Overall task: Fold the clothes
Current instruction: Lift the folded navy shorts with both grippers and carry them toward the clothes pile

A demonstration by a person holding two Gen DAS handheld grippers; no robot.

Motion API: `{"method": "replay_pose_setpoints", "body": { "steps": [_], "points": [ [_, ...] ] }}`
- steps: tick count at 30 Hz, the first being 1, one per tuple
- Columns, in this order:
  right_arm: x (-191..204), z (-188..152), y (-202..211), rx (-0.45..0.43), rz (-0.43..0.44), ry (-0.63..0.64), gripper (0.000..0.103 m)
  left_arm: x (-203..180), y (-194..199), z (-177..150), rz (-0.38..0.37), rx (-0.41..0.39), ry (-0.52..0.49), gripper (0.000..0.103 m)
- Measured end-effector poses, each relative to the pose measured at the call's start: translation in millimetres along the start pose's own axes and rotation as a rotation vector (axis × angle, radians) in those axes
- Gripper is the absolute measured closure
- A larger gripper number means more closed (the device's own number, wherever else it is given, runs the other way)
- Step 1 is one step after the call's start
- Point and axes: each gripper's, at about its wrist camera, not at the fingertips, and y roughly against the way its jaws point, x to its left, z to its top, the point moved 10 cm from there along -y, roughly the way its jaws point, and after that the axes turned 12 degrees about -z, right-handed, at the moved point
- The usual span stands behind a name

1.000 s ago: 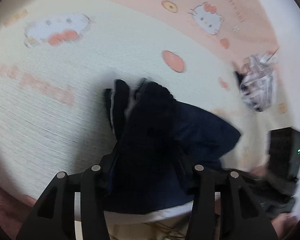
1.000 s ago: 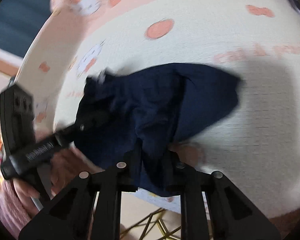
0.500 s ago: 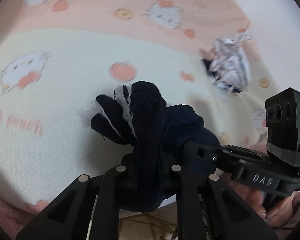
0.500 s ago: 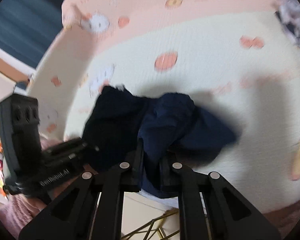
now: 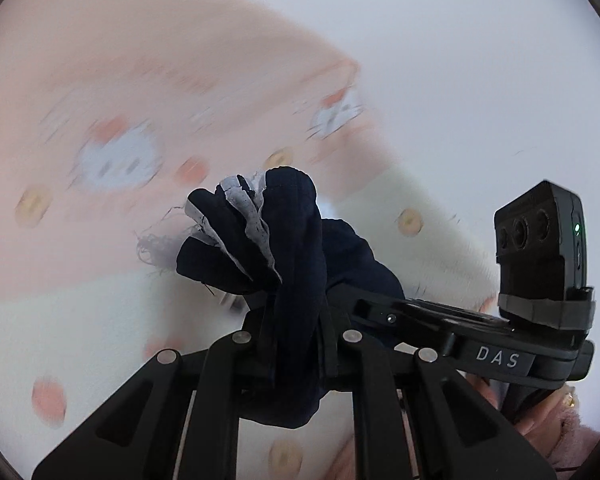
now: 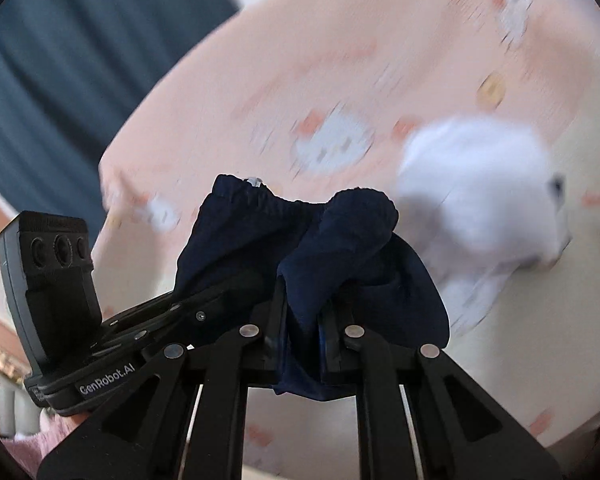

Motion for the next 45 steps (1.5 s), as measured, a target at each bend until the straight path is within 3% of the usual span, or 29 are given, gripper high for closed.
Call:
{"method": "replay_pose_setpoints", "body": {
  "steps": [4,8,10,13,15,17,20,22,23,26,28,31,33,36,38,43,45],
  "points": [
    [-45,61,14,-0.044,-0.041,0.032,0.093,-16,-51,45,-0.015,-0.022,-0.05,0.09],
    [-86,102,10,-0.075,-0.091,0.072,0.093,-3,-99,64,-0.013,-0.037,-0.048,0.089],
    [-106,109,-5,-0.081,-0.109,0.069,0.093,24,-124,60,0.03,-0.017,-0.022,0.088],
    [-146,97,-43,-0.027,-0.204,0.081,0.088,72,-155,42,0.082,0.066,0.102,0.087],
    [-169,77,-64,0.044,-0.244,0.085,0.081,88,-158,34,0.049,0.089,0.174,0.075],
    [-192,58,-85,0.115,-0.284,0.089,0.073,89,-147,39,0.033,0.056,0.171,0.066],
    [-206,64,-59,0.026,-0.239,-0.035,0.061,82,-121,61,0.083,-0.052,0.083,0.06],
    [-223,76,-40,-0.07,-0.321,-0.138,0.059,72,-107,74,0.122,-0.122,0.0,0.06],
    [-220,76,-44,-0.064,-0.329,-0.129,0.057,62,-104,76,0.118,-0.124,-0.049,0.06],
    [-210,74,-54,-0.041,-0.349,-0.094,0.058,54,-134,69,0.086,-0.009,-0.111,0.06],
    [-204,73,-61,-0.026,-0.363,-0.072,0.058,65,-155,59,0.141,0.076,-0.12,0.06],
    [-195,72,-71,-0.003,-0.383,-0.038,0.058,91,-163,51,0.233,0.13,-0.08,0.06],
    [-188,71,-78,0.012,-0.396,-0.015,0.058,102,-158,51,0.221,0.122,-0.022,0.057],
    [-193,70,-62,-0.036,-0.335,-0.083,0.054,98,-138,57,0.144,0.057,0.03,0.052],
    [-191,76,-46,-0.096,-0.362,-0.085,0.033,95,-126,60,0.133,0.02,0.028,0.042],
    [-160,77,-33,-0.099,-0.44,0.008,0.013,111,-94,58,0.244,-0.001,0.043,0.037],
    [-145,78,-35,-0.092,-0.489,0.039,0.012,124,-77,55,0.303,0.005,0.056,0.036]
  ]
}}
